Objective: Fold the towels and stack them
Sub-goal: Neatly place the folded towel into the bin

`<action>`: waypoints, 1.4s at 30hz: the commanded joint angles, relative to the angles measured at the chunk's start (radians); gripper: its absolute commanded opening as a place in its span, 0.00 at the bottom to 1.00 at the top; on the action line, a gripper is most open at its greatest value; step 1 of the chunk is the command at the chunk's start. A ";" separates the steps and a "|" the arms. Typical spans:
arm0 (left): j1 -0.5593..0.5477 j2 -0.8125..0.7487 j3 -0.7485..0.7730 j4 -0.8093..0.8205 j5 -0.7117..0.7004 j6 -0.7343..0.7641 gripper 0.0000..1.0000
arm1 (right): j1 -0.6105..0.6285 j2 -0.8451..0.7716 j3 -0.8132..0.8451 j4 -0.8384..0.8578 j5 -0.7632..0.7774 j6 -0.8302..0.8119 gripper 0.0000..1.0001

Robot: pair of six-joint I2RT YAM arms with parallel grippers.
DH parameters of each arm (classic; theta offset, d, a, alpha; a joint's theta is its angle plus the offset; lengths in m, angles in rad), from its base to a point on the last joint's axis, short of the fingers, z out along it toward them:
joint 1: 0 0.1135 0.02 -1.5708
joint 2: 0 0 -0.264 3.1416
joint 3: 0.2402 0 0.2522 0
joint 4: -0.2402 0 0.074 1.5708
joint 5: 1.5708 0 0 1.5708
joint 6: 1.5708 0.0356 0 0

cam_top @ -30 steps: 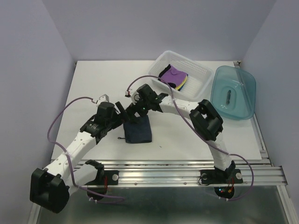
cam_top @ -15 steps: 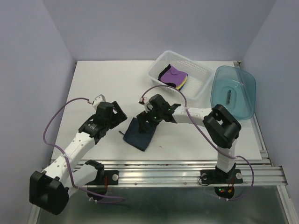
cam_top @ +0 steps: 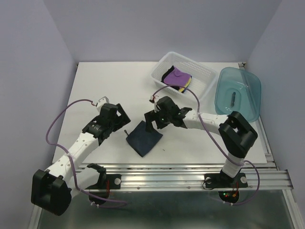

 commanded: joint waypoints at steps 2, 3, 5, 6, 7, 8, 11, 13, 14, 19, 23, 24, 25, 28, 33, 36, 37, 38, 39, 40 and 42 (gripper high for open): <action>0.000 -0.022 0.036 0.015 -0.014 0.013 0.99 | 0.011 0.097 0.143 -0.054 0.123 -0.038 0.95; 0.000 -0.026 0.034 0.019 -0.014 0.015 0.99 | 0.014 0.111 0.155 -0.073 0.131 -0.046 0.93; 0.001 -0.034 0.026 0.022 -0.020 0.015 0.99 | 0.021 0.126 0.173 -0.090 0.134 -0.067 0.90; 0.003 -0.033 0.023 0.019 -0.025 0.015 0.99 | 0.034 0.128 0.174 -0.097 0.128 -0.090 0.90; 0.003 -0.031 0.020 0.019 -0.025 0.013 0.99 | 0.038 0.131 0.170 -0.099 0.123 -0.101 0.90; 0.003 -0.029 0.020 0.022 -0.025 0.013 0.99 | 0.043 0.131 0.166 -0.101 0.120 -0.109 0.90; 0.003 -0.025 0.017 0.024 -0.021 0.013 0.99 | 0.054 0.140 0.152 -0.107 0.131 -0.117 0.86; 0.005 -0.023 0.017 0.025 -0.023 0.015 0.99 | 0.063 0.149 0.149 -0.113 0.140 -0.127 0.84; 0.005 -0.023 0.017 0.027 -0.022 0.015 0.99 | 0.067 0.152 0.144 -0.114 0.147 -0.132 0.84; 0.005 -0.028 0.016 0.024 -0.023 0.013 0.99 | 0.103 0.192 0.157 -0.151 0.259 -0.132 0.79; 0.005 -0.031 0.014 0.018 -0.025 0.012 0.99 | 0.113 0.211 0.155 -0.168 0.328 -0.103 0.61; 0.006 -0.031 0.014 0.019 -0.025 0.012 0.99 | 0.115 0.212 0.154 -0.170 0.335 -0.100 0.57; 0.006 -0.031 0.014 0.018 -0.023 0.012 0.99 | 0.116 0.214 0.148 -0.170 0.327 -0.098 0.51; 0.006 -0.031 0.014 0.019 -0.022 0.012 0.99 | 0.123 0.209 0.134 -0.154 0.316 -0.092 0.38; 0.008 -0.028 0.022 0.016 -0.021 0.009 0.99 | 0.127 0.192 0.152 -0.144 0.382 -0.142 0.15; 0.009 -0.028 0.023 0.015 -0.026 0.009 0.99 | 0.126 0.162 0.167 -0.101 0.437 -0.254 0.06; 0.012 -0.026 0.023 0.013 -0.028 0.007 0.99 | 0.127 0.156 0.169 -0.085 0.451 -0.287 0.04; 0.014 -0.026 0.025 0.013 -0.029 0.007 0.99 | 0.126 0.146 0.180 -0.061 0.479 -0.363 0.02; 0.015 -0.028 0.025 0.011 -0.031 0.007 0.99 | 0.126 0.140 0.189 -0.052 0.506 -0.394 0.01; 0.017 -0.026 0.028 0.008 -0.032 0.007 0.99 | 0.124 0.131 0.196 -0.044 0.549 -0.428 0.01; 0.023 -0.026 0.029 0.007 -0.034 0.007 0.99 | 0.120 0.122 0.212 -0.021 0.571 -0.523 0.01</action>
